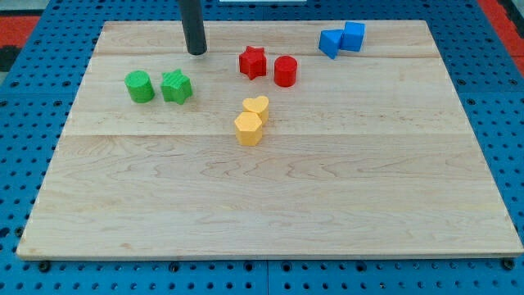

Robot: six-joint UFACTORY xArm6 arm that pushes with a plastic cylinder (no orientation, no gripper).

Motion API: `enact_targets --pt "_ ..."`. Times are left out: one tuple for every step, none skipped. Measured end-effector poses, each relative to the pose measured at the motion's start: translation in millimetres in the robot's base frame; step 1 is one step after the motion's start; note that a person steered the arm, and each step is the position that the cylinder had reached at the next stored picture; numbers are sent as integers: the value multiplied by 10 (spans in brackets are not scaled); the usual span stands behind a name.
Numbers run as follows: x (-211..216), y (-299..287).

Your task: Push the red blocks right to the yellow blocks

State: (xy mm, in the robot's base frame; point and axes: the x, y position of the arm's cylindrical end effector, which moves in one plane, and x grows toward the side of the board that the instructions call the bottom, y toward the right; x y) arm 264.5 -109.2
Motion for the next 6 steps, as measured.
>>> enact_targets --pt "0 -13" --pt "-73 -45" --pt "-86 -61" --pt "-86 -61" --pt "-86 -61" --pt "-115 -61"
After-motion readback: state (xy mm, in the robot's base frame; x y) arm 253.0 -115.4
